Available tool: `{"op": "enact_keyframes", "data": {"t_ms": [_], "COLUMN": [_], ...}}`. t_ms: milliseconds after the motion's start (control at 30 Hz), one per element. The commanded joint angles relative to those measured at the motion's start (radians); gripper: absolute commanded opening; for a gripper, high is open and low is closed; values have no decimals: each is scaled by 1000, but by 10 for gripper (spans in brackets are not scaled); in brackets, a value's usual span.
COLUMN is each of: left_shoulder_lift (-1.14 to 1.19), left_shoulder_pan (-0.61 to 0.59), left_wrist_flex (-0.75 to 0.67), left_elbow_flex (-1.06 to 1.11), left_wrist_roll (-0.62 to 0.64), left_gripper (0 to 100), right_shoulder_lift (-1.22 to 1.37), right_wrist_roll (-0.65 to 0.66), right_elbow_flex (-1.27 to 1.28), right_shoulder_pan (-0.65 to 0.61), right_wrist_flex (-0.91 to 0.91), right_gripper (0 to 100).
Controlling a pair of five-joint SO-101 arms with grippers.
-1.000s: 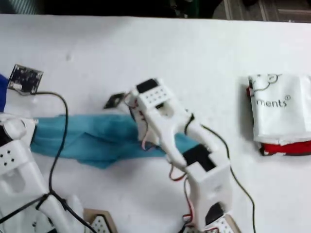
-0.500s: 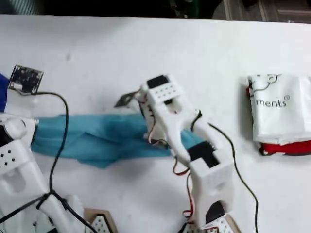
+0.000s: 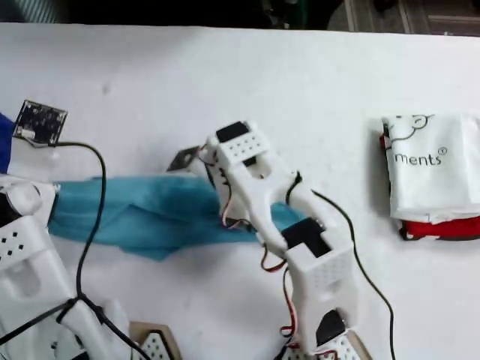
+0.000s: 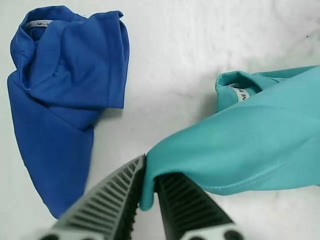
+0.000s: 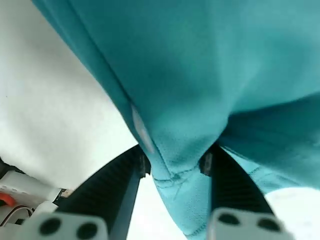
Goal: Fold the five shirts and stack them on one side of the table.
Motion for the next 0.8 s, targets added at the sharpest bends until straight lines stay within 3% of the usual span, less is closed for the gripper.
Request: {"op": "enact_keyframes", "data": {"t_ms": [0,433,600,767], "left_shoulder_lift": [-2,1,1,-4], "left_shoulder_pan": [-10,-10,-10,-10], "left_wrist_flex": [-11,-11,-11,-9], "left_elbow_flex": [-6,-6,-6,-6], "left_wrist_roll": [11,11,11,11], "left_gripper": [22,22,22,22], "right_shoulder_lift": [-51,-81,-93,-147], "right_wrist_roll": [12,14,12,14], "right_elbow_flex": [-35,-34,-43,-106], "right_shoulder_pan": [13,10,13,53], "right_wrist_flex": [-1,4,1,22], "right_gripper": [153,150,19,18]}}
